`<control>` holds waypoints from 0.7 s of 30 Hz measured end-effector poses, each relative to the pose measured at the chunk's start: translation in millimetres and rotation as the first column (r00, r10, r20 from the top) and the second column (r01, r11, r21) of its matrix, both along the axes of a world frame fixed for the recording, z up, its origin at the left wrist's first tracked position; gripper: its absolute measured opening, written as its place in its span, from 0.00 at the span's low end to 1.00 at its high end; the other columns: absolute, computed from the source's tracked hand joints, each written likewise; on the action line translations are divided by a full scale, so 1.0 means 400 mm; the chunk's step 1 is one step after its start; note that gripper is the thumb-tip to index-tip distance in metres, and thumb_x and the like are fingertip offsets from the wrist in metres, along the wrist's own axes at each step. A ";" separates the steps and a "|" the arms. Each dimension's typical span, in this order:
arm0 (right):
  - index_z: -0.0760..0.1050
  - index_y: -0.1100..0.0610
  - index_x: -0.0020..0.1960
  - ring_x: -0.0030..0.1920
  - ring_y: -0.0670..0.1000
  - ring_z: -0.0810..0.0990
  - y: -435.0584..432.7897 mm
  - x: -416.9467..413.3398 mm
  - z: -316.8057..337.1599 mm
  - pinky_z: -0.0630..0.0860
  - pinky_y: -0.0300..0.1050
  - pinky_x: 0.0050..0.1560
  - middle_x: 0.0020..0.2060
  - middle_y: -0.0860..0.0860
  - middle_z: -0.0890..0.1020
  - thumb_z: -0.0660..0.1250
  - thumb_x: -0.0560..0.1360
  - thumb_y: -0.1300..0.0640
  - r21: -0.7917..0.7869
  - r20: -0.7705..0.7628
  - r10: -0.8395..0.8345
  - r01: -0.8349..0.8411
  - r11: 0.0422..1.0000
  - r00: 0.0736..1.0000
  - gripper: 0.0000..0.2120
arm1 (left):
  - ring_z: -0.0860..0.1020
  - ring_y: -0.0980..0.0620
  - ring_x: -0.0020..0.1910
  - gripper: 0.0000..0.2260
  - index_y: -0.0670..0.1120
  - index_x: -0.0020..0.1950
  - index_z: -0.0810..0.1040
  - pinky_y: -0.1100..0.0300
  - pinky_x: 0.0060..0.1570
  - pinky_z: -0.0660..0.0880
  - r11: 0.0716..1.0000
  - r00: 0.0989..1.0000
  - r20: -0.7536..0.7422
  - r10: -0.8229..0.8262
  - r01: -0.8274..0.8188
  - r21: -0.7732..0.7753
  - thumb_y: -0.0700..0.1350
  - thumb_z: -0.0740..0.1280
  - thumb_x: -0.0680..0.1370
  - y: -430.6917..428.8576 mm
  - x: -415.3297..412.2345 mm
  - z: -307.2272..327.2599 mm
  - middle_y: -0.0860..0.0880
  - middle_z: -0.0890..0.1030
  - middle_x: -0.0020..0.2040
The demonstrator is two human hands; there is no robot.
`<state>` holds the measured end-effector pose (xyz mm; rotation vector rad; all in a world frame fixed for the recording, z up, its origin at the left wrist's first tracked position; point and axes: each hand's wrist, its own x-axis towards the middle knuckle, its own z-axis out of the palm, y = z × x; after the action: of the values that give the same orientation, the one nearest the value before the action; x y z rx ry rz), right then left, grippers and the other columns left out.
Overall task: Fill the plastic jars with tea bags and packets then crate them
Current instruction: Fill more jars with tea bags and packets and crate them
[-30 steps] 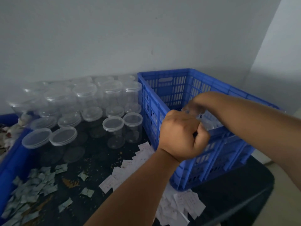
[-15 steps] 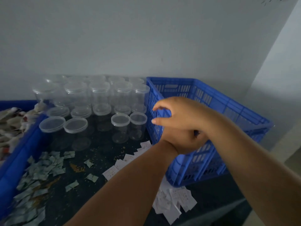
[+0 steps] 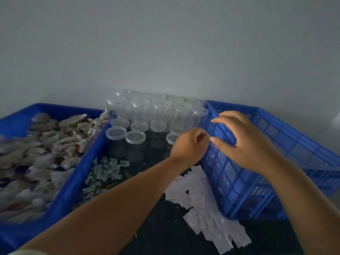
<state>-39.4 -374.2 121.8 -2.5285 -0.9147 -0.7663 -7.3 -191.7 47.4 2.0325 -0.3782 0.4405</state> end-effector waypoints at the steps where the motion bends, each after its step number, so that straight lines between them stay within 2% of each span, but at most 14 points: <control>1: 0.75 0.47 0.73 0.72 0.51 0.75 0.017 0.006 -0.021 0.75 0.55 0.70 0.74 0.47 0.68 0.66 0.79 0.36 -0.032 -0.053 -0.014 0.012 0.999 0.998 0.26 | 0.79 0.51 0.38 0.12 0.51 0.41 0.78 0.54 0.39 0.73 0.990 0.995 -0.067 0.079 -0.070 0.123 0.52 0.65 0.83 0.049 0.008 -0.039 0.52 0.81 0.38; 3: 0.68 0.43 0.77 0.78 0.52 0.68 0.058 0.027 -0.069 0.72 0.54 0.72 0.81 0.45 0.57 0.66 0.78 0.34 -0.123 -0.169 -0.067 0.046 0.991 0.983 0.31 | 0.78 0.53 0.35 0.16 0.52 0.39 0.76 0.55 0.35 0.71 0.918 0.961 -0.170 0.217 -0.141 0.371 0.57 0.64 0.83 0.185 0.018 -0.156 0.52 0.79 0.36; 4: 0.64 0.42 0.79 0.80 0.53 0.64 0.082 0.042 -0.096 0.70 0.54 0.73 0.82 0.44 0.51 0.67 0.78 0.34 -0.178 -0.213 -0.093 0.054 0.982 0.973 0.33 | 0.78 0.54 0.35 0.17 0.52 0.39 0.76 0.56 0.34 0.71 0.881 0.938 -0.211 0.275 -0.158 0.447 0.58 0.64 0.83 0.249 0.013 -0.221 0.53 0.79 0.36; 6: 0.57 0.40 0.82 0.83 0.56 0.58 0.137 0.077 -0.152 0.69 0.59 0.76 0.83 0.43 0.45 0.69 0.79 0.35 -0.254 -0.283 -0.119 0.046 0.966 0.952 0.37 | 0.76 0.56 0.35 0.17 0.52 0.38 0.76 0.58 0.32 0.68 0.845 0.902 -0.229 0.367 -0.220 0.487 0.59 0.63 0.84 0.340 0.002 -0.339 0.54 0.78 0.36; 8: 0.54 0.41 0.83 0.84 0.59 0.56 0.204 0.111 -0.200 0.67 0.61 0.78 0.84 0.46 0.45 0.71 0.79 0.37 -0.282 -0.341 -0.120 0.020 0.959 0.933 0.40 | 0.76 0.56 0.35 0.19 0.53 0.37 0.74 0.60 0.33 0.66 0.865 0.882 -0.235 0.408 -0.291 0.410 0.58 0.62 0.85 0.401 -0.015 -0.431 0.54 0.76 0.35; 10: 0.54 0.42 0.84 0.83 0.59 0.58 0.284 0.144 -0.235 0.66 0.60 0.78 0.84 0.49 0.49 0.72 0.79 0.37 -0.275 -0.391 -0.089 -0.024 0.961 0.916 0.41 | 0.75 0.54 0.33 0.21 0.50 0.35 0.72 0.55 0.34 0.68 0.896 0.873 -0.236 0.427 -0.372 0.244 0.55 0.61 0.86 0.442 -0.024 -0.487 0.52 0.75 0.33; 12: 0.54 0.43 0.84 0.81 0.58 0.62 0.369 0.183 -0.256 0.68 0.58 0.77 0.83 0.51 0.55 0.72 0.79 0.37 -0.242 -0.432 -0.060 -0.052 0.969 0.900 0.42 | 0.71 0.56 0.29 0.22 0.49 0.32 0.69 0.53 0.34 0.68 0.892 0.858 -0.254 0.447 -0.450 0.046 0.53 0.61 0.86 0.457 -0.025 -0.500 0.50 0.74 0.30; 15: 0.55 0.46 0.84 0.78 0.59 0.68 0.504 0.253 -0.288 0.71 0.57 0.73 0.82 0.54 0.63 0.75 0.77 0.37 -0.125 -0.490 -0.051 -0.012 0.992 0.870 0.44 | 0.68 0.57 0.27 0.22 0.51 0.30 0.67 0.55 0.32 0.66 0.868 0.849 -0.274 0.451 -0.489 -0.085 0.54 0.61 0.83 0.455 -0.025 -0.496 0.52 0.71 0.27; 17: 0.51 0.49 0.85 0.79 0.58 0.68 0.592 0.295 -0.327 0.72 0.54 0.71 0.83 0.54 0.63 0.79 0.75 0.41 0.080 -0.606 -0.028 0.096 0.992 0.795 0.51 | 0.68 0.56 0.27 0.21 0.53 0.29 0.68 0.54 0.32 0.65 0.877 0.866 -0.250 0.433 -0.469 -0.102 0.55 0.60 0.82 0.449 -0.029 -0.501 0.53 0.70 0.27; 19: 0.44 0.51 0.87 0.80 0.58 0.66 0.673 0.318 -0.382 0.71 0.51 0.72 0.84 0.54 0.61 0.83 0.71 0.45 0.303 -0.771 0.049 0.298 0.905 0.635 0.60 | 0.67 0.57 0.27 0.19 0.57 0.30 0.71 0.54 0.32 0.65 0.886 0.878 -0.240 0.414 -0.449 -0.115 0.56 0.59 0.82 0.447 -0.033 -0.505 0.54 0.72 0.28; 21: 0.41 0.54 0.87 0.81 0.59 0.66 0.733 0.339 -0.447 0.72 0.54 0.75 0.84 0.55 0.60 0.85 0.70 0.47 0.382 -0.855 0.103 0.484 0.787 0.508 0.64 | 0.67 0.57 0.27 0.19 0.59 0.31 0.72 0.55 0.31 0.63 0.888 0.882 -0.240 0.406 -0.443 -0.123 0.57 0.58 0.81 0.449 -0.032 -0.508 0.55 0.73 0.28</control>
<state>96.2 -81.1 -56.9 -2.0011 0.0179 0.2177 -19.9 -12.0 -155.8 1.9603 0.2408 0.5008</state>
